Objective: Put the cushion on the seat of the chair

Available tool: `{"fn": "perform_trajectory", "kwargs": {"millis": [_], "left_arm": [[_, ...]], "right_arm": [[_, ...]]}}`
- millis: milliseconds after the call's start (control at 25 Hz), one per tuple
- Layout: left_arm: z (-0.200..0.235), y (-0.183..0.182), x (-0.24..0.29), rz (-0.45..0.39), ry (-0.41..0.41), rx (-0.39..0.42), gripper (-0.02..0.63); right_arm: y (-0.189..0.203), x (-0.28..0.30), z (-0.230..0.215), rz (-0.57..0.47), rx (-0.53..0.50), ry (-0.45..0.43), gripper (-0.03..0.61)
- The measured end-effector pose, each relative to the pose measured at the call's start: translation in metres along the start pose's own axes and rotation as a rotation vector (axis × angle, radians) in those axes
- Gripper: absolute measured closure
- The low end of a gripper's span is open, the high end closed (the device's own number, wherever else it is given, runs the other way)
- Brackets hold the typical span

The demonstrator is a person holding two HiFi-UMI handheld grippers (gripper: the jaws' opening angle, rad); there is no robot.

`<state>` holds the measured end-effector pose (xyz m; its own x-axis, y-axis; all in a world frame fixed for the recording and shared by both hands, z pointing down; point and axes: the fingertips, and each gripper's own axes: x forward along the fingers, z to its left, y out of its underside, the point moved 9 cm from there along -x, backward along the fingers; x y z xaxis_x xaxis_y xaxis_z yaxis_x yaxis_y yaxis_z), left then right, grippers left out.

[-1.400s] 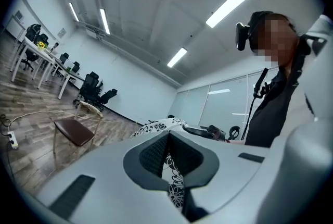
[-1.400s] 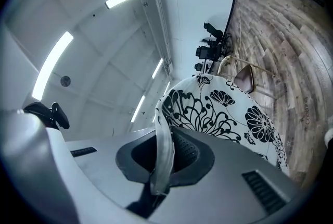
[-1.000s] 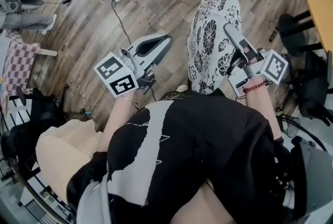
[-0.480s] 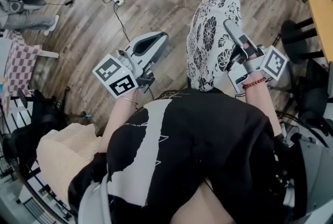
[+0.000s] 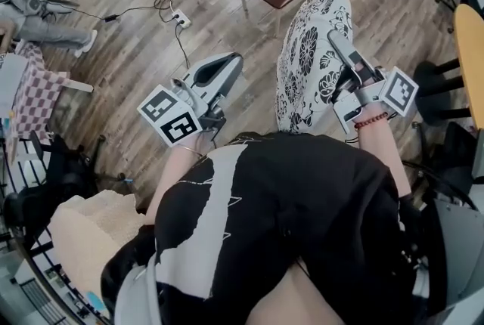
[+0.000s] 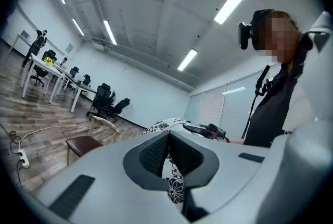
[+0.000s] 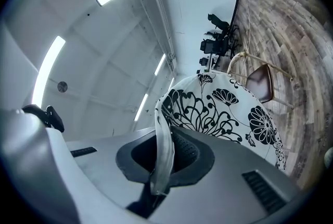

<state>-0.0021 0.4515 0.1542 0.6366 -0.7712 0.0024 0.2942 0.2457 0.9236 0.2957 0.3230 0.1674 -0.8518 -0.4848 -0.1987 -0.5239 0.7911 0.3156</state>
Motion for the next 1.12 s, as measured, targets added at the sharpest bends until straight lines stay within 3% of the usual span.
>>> {"fn": "perform_trajectory", "kwargs": {"millis": [680, 920, 1120], "left_arm": [[-0.007, 0.016, -0.002, -0.059, -0.021, 0.012, 0.603], [0.056, -0.014, 0.057, -0.096, -0.095, -0.014, 0.603], [0.065, -0.014, 0.060, -0.094, -0.115, -0.005, 0.603]], "right_arm": [[0.000, -0.006, -0.014, 0.030, -0.033, -0.011, 0.552], [-0.078, 0.067, -0.047, 0.077, -0.023, -0.012, 0.552], [-0.084, 0.075, -0.054, 0.078, -0.021, -0.034, 0.552]]}}
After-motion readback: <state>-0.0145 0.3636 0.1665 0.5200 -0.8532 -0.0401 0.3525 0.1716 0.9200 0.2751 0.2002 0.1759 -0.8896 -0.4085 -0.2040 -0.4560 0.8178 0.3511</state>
